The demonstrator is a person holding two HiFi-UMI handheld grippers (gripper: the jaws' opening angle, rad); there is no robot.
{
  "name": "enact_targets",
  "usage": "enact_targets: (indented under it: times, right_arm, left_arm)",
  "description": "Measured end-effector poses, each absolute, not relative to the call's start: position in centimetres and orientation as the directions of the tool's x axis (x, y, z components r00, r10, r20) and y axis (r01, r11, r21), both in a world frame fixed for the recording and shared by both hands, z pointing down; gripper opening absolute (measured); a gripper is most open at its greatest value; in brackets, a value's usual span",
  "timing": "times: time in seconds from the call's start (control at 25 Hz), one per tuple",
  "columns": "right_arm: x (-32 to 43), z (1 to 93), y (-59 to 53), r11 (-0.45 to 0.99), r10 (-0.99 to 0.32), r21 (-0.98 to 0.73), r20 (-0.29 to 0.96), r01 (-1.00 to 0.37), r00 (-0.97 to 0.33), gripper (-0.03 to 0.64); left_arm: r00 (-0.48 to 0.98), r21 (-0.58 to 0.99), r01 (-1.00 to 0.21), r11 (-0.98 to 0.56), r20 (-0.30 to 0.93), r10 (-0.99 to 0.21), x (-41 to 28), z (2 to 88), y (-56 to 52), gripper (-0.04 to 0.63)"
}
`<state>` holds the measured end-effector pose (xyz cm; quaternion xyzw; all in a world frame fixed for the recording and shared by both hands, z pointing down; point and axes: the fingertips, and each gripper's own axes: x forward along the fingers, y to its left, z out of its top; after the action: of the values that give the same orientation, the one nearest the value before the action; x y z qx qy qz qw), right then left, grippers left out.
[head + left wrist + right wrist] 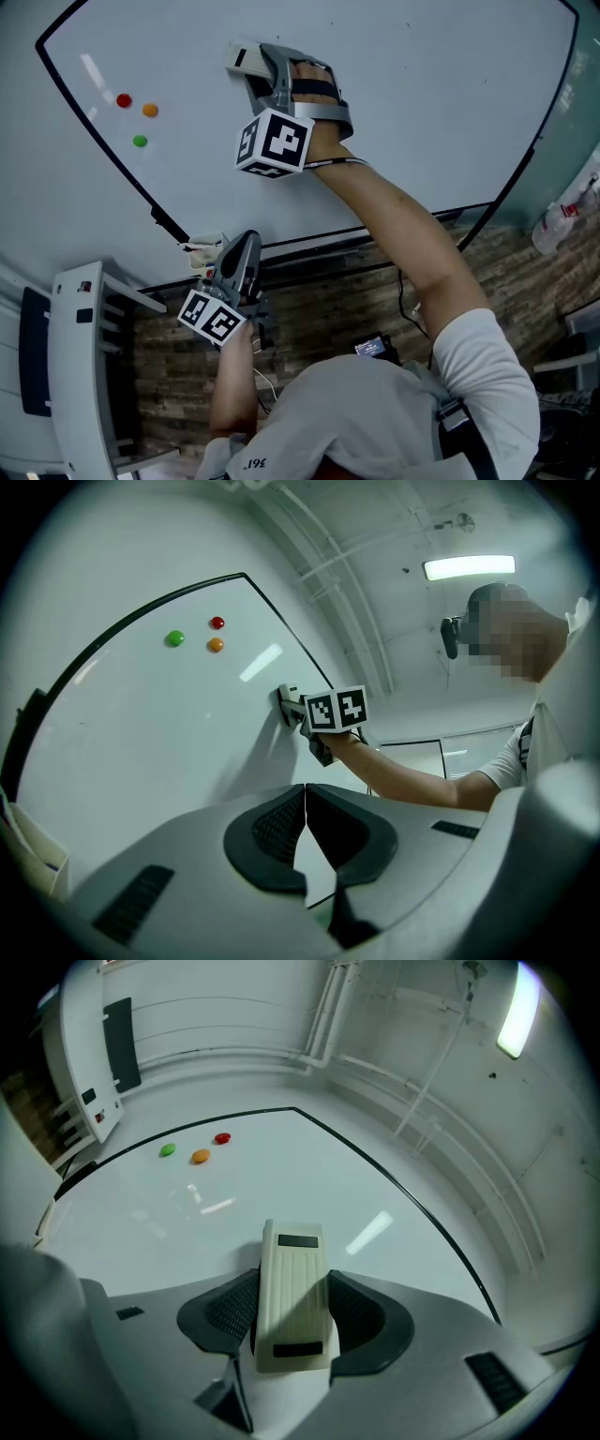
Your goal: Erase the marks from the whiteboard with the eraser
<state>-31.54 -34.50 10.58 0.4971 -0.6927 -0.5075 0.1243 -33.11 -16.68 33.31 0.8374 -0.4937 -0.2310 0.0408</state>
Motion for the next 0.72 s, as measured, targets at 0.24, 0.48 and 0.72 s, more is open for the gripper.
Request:
enact_targets:
  times: [0.24,0.48,0.72]
  right_arm:
    - [-29.5,10.8,-35.4,-0.028,-0.815,0.841,-0.332,-0.541,-0.475,0.250]
    - [-26.5,10.2,-36.2,-0.024,-0.823,0.832,-0.331,-0.554,-0.461,0.250]
    - [-24.6,9.7,-36.9,-0.019,-0.832,0.825,-0.327,-0.565,-0.448,0.250]
  left_arm:
    - [0.429,0.298,-0.796,-0.527,-0.338,-0.838,-30.8,33.2,-18.0,0.006]
    - [0.447,0.293,-0.787,-0.542,-0.334,-0.830,-28.5,32.9,-18.8,0.006]
    - [0.459,0.288,-0.782,-0.553,-0.335,-0.823,-27.1,32.5,-19.5,0.006]
